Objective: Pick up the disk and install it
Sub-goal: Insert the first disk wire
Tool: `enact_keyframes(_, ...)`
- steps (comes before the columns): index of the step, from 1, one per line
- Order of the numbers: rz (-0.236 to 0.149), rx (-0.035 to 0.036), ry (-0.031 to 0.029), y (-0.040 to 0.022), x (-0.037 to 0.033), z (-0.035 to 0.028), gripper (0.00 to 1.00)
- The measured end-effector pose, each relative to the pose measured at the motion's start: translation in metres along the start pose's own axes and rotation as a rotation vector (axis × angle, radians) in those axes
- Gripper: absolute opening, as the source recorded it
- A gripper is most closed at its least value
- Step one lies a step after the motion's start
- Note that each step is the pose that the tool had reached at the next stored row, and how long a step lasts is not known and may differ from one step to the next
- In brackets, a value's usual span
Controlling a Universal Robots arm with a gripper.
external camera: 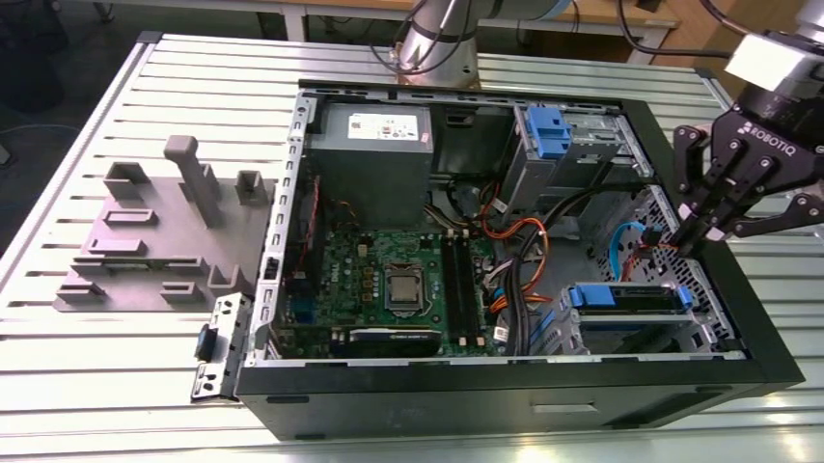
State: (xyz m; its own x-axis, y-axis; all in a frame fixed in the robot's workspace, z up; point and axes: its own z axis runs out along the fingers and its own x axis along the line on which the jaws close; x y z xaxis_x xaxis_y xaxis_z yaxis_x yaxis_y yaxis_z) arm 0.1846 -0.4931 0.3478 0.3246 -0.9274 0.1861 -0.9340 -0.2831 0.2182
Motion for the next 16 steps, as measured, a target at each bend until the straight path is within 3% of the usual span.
enact_keyframes(3, 0.007, 0.0198, 0.0127, 0.0018, -0.0007, 0.0005, 0.17)
enact_keyframes(4, 0.008, 0.0236, 0.014, 0.0026, -0.001, 0.0006, 0.17)
enact_keyframes(10, 0.011, 0.0354, 0.0177, 0.0136, -0.0043, 0.0024, 0.17)
enact_keyframes(16, 0.013, 0.0428, 0.0189, 0.0181, 0.0025, 0.0054, 0.17)
